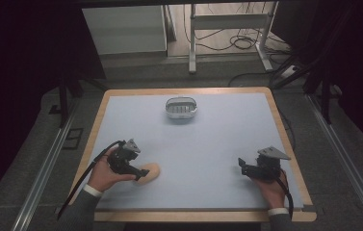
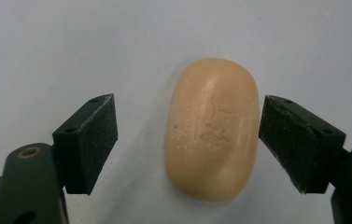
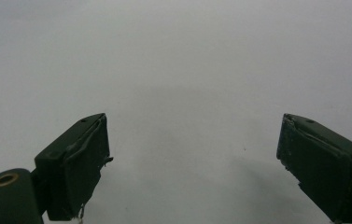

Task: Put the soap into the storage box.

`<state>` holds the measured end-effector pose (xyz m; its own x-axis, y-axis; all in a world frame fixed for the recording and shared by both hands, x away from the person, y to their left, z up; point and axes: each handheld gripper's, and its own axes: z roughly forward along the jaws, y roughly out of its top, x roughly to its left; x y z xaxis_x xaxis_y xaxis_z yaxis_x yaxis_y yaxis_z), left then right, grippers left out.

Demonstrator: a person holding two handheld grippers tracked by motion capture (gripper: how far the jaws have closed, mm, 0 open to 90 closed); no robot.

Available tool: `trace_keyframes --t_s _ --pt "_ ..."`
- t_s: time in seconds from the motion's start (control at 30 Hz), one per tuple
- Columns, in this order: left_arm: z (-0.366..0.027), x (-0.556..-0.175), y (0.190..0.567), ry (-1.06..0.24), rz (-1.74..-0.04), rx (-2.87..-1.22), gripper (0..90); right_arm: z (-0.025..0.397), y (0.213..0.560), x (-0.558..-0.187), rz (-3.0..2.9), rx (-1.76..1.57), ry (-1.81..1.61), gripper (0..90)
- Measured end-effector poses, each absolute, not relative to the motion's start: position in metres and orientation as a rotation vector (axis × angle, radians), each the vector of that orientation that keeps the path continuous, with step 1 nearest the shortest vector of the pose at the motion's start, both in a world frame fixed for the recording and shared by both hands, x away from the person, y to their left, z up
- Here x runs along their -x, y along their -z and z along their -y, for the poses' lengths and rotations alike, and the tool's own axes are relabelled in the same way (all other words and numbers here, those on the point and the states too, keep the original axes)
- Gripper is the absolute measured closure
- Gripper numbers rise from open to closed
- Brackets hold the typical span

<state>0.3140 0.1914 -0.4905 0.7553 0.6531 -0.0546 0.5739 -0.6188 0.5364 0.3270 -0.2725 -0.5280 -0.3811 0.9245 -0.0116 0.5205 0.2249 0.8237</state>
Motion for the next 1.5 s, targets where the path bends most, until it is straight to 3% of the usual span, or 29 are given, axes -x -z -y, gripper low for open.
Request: trace_keyframes --t_s 0.6,0.83,1.5 --pt "-0.17 -0.316 0.513 -0.142 -0.888 -2.546 21.4 0.272 0.528 -0.327 -1.992 -1.325 -1.033 9.5" --pt "-0.165 -0.315 0.517 -0.147 -0.881 -2.567 29.1 0.272 0.528 -0.327 -1.992 -1.325 -1.033 9.5" --pt "-0.176 -0.322 0.492 -0.212 -0.894 -2.504 32.5 0.273 0.528 -0.327 -1.982 -1.337 -1.031 9.6"
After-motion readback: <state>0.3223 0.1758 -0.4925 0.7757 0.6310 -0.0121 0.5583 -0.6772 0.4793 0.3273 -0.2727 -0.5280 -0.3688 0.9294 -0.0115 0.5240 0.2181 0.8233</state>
